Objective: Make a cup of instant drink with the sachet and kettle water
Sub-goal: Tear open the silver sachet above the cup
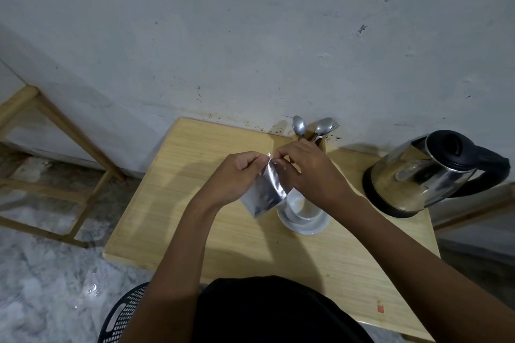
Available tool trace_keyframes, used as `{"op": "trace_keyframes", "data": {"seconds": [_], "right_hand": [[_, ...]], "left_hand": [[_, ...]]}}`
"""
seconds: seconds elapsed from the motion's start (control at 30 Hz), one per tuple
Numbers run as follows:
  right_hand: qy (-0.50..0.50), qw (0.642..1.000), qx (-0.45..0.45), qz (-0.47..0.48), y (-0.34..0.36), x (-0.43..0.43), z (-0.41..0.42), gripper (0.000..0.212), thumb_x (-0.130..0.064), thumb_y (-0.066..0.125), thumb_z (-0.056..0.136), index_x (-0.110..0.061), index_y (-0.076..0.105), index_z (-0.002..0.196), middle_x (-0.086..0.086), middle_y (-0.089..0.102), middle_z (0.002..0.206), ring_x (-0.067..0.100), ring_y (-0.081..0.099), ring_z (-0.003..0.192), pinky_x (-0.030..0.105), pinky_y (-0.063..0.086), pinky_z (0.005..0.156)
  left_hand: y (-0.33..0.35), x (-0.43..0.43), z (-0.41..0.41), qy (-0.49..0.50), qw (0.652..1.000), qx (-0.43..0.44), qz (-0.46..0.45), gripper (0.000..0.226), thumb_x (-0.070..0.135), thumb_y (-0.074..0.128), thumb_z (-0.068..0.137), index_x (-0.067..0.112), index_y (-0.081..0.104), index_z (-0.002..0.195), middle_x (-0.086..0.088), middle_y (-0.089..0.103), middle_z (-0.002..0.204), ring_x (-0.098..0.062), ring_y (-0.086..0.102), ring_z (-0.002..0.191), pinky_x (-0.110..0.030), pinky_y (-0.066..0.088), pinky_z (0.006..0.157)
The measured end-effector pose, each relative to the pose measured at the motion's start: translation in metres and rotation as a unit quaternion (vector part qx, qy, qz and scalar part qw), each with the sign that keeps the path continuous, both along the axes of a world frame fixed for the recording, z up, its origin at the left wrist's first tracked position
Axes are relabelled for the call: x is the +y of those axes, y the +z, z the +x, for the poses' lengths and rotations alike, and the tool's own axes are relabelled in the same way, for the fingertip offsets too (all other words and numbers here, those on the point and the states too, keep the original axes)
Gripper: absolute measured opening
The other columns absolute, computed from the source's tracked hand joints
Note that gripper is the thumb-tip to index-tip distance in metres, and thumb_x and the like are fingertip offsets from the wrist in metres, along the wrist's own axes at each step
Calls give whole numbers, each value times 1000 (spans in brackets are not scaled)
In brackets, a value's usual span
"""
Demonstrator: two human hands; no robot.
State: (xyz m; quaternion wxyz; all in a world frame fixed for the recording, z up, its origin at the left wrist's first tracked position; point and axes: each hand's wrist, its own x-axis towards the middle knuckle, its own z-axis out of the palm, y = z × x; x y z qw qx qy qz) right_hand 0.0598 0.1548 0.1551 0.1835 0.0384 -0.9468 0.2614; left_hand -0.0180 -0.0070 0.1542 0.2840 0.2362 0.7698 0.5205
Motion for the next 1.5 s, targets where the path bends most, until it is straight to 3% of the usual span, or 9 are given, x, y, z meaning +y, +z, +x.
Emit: {"op": "trace_keyframes", "data": {"seconds": [0.17, 0.27, 0.5, 0.7, 0.77, 0.93, 1.0, 1.1, 1.5], "right_hand": [[3, 994, -80, -79, 2, 5, -2, 9, -20, 69, 88, -17, 74, 95, -11, 63, 82, -3, 53, 74, 10, 39, 71], [12, 990, -119, -75, 6, 7, -4, 13, -23, 69, 88, -17, 76, 97, -12, 64, 81, -1, 54, 71, 15, 43, 70], [22, 989, -138, -45, 11, 5, -4, 11, -28, 66, 91, -20, 73, 94, -13, 63, 82, 4, 55, 76, 21, 46, 70], [27, 988, -146, -32, 10, 3, -5, 8, -29, 64, 92, -23, 70, 91, -13, 63, 84, 4, 57, 82, 30, 50, 76], [27, 989, -143, -33, 8, 3, -6, 7, -28, 63, 92, -25, 69, 90, -11, 65, 85, 4, 58, 82, 32, 51, 76], [46, 997, -54, -6, 3, -1, -4, 5, -18, 67, 89, -15, 70, 88, -5, 65, 80, 9, 57, 80, 26, 48, 76], [50, 998, -3, 37, -2, -2, -4, 3, -10, 69, 87, -9, 70, 85, 0, 67, 77, 16, 60, 80, 25, 46, 94], [63, 992, 64, 83, -11, 1, -4, 4, 0, 71, 83, -4, 69, 83, 5, 67, 76, 20, 62, 75, 31, 38, 109], [58, 976, 164, 130, -25, 10, 0, 4, 6, 68, 85, 3, 70, 87, 14, 68, 85, 25, 65, 78, 49, 43, 106]], "left_hand": [[-10, -6, -5, -9, 997, 77, -23, 20, 34, 53, 94, 26, 71, 89, -14, 69, 83, -17, 60, 73, -34, 48, 73], [-14, -7, -2, -4, 991, 127, -47, 20, 34, 52, 93, 27, 70, 87, -1, 72, 79, -18, 67, 81, -45, 50, 89], [-10, -9, -1, -7, 995, 101, -27, 14, 34, 59, 90, 37, 72, 90, 16, 75, 88, 3, 66, 92, -29, 49, 94], [-8, -11, -5, -32, 992, 117, -21, 17, 25, 60, 91, 32, 73, 84, 10, 72, 75, 6, 60, 71, -5, 41, 69], [-11, -11, -6, -22, 992, 124, -4, 22, 23, 59, 92, 37, 70, 78, 3, 69, 70, 0, 54, 65, -7, 39, 62], [-23, -12, -6, -9, 993, 66, 96, 29, 12, 55, 95, 1, 63, 69, 5, 56, 60, -6, 49, 60, -21, 39, 63], [-26, -10, -4, 3, 991, 56, 121, 30, 9, 54, 95, -3, 60, 68, 9, 55, 59, -5, 48, 59, -17, 39, 63], [-29, -7, -3, 5, 990, 48, 130, 31, 8, 53, 95, -2, 61, 67, 11, 57, 59, -3, 49, 60, -13, 40, 64], [-34, 9, -2, 31, 986, 30, 161, 33, 13, 55, 94, 25, 65, 66, 5, 57, 64, -9, 50, 65, -21, 42, 67]]}}
